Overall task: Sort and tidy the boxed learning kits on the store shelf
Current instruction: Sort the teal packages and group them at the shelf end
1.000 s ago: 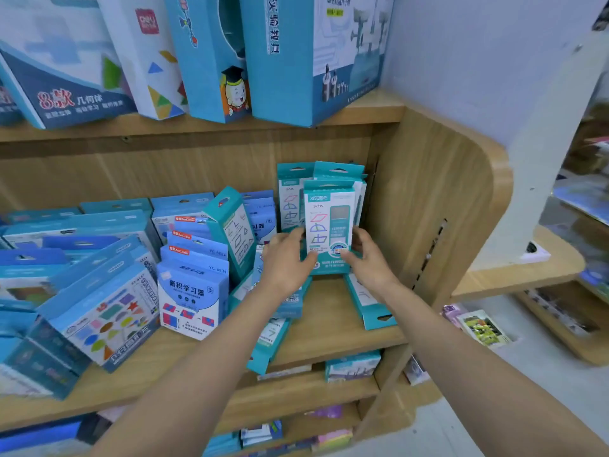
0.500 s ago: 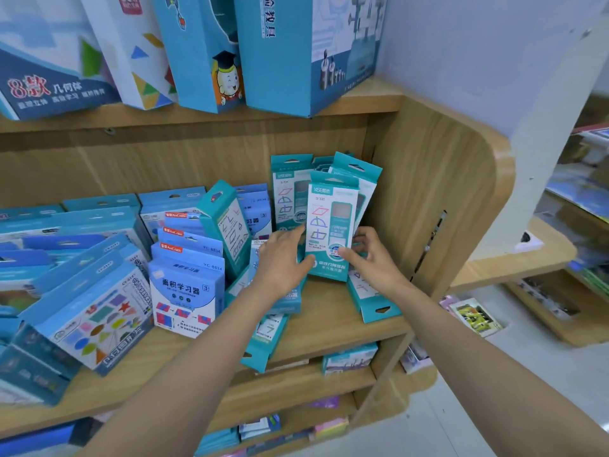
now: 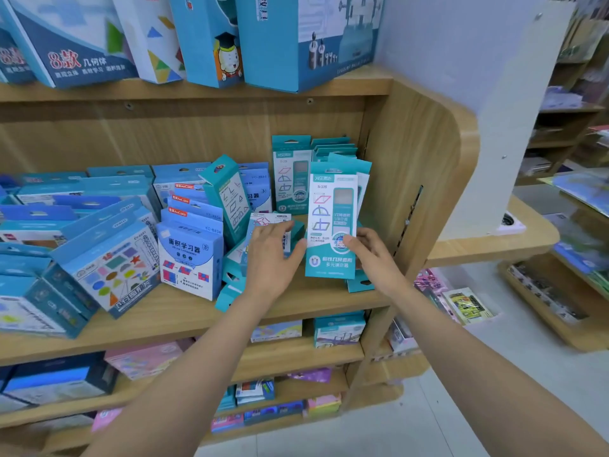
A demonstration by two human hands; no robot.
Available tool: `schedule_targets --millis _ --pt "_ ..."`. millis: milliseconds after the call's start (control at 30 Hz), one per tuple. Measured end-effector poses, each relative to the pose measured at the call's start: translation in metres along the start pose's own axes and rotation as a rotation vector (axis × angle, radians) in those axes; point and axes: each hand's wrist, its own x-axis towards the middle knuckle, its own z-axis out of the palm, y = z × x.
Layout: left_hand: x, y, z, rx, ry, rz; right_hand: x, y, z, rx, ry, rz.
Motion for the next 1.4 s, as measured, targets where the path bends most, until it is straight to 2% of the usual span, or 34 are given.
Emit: schedule_targets --millis 100,333,533,633,733,867,967,1033,1100,1167,1233,1400 --pt "-0.011 0.018 -0.006 -0.180 -0.076 -0.118 -0.007 -0.004 -0.004 -0.001 -0.054 0.001" --pt "-0.052 0.031 -0.005 -0.160 -0.039 -0.209 -0.032 0.005 -0.011 0.051 -0.095 0.164" --pt "-0.099 0.026 0.009 -0.176 -0.179 -0.312 -0.059 0.023 -0.012 -0.121 -0.067 0.227" --pt "-0.111 0.023 0.009 -0.254 -0.239 -0.310 -0.063 0.024 -0.004 -0.264 -0.035 0.245" --pt "-0.113 0.011 0.009 -0.261 -0.241 -0.293 -0.059 0.019 0.010 -0.299 -0.021 0.231" --pt "-0.108 0.001 0.014 -0.086 -0.233 -0.253 -0.049 0.023 0.021 -0.437 -0.026 0.173" --pt "-0.107 -0.002 0.016 -0.053 -0.219 -0.209 -0.047 0.024 0.014 -0.500 -0.042 0.087" --pt "-0.108 -0.005 0.018 -0.060 -0.230 -0.180 -0.045 0.029 0.004 -0.556 0.126 -0.077" --pt "-0.110 -0.008 0.020 -0.064 -0.231 -0.163 -0.041 0.039 -0.010 -0.755 0.260 -0.203" --pt "-0.110 -0.009 0.019 -0.073 -0.208 -0.147 -0.041 0.050 -0.016 -1.023 0.134 -0.199" --pt "-0.108 -0.009 0.018 -0.090 -0.196 -0.151 -0.044 0.056 -0.016 -1.181 0.049 -0.196" --pt "-0.107 -0.009 0.017 -0.099 -0.187 -0.162 -0.053 0.057 -0.019 -1.127 0.163 -0.342"
